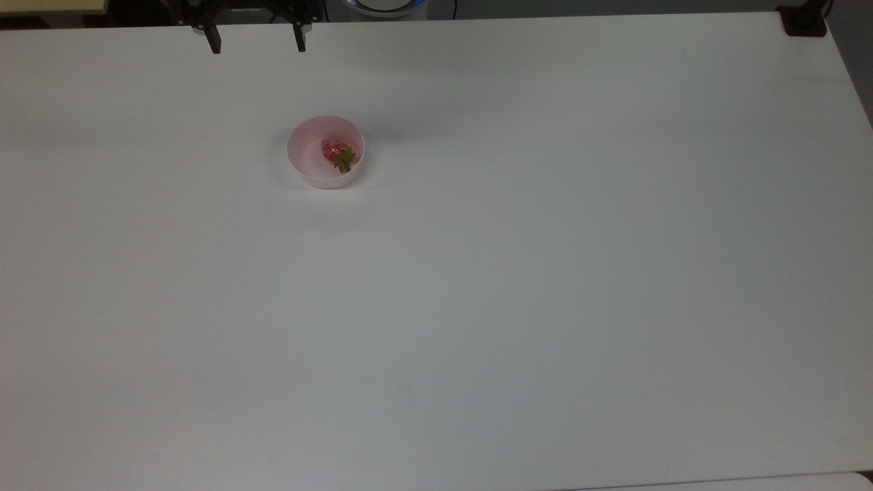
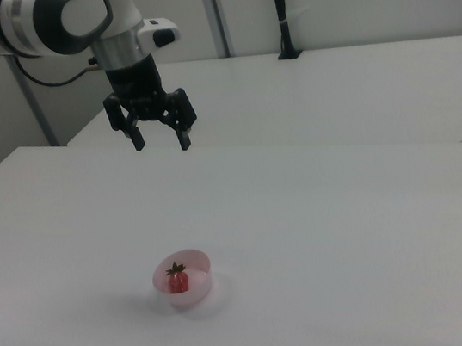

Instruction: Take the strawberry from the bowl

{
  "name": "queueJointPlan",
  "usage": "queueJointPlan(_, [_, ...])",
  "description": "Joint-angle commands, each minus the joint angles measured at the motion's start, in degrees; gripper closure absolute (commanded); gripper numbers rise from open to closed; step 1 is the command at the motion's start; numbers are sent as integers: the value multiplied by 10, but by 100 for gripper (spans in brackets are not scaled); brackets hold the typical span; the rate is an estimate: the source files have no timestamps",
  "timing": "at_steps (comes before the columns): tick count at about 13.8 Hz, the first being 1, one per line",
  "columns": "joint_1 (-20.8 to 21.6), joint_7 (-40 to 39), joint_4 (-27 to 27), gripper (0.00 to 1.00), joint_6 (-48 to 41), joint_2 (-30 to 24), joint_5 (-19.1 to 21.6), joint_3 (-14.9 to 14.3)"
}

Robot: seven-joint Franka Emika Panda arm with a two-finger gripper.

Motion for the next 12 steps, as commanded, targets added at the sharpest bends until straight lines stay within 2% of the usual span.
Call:
queueJointPlan(1, [-11, 0, 9, 0, 3, -3, 12, -7])
queueJointPlan(12, [-6, 2, 8, 0, -3, 3, 6, 3])
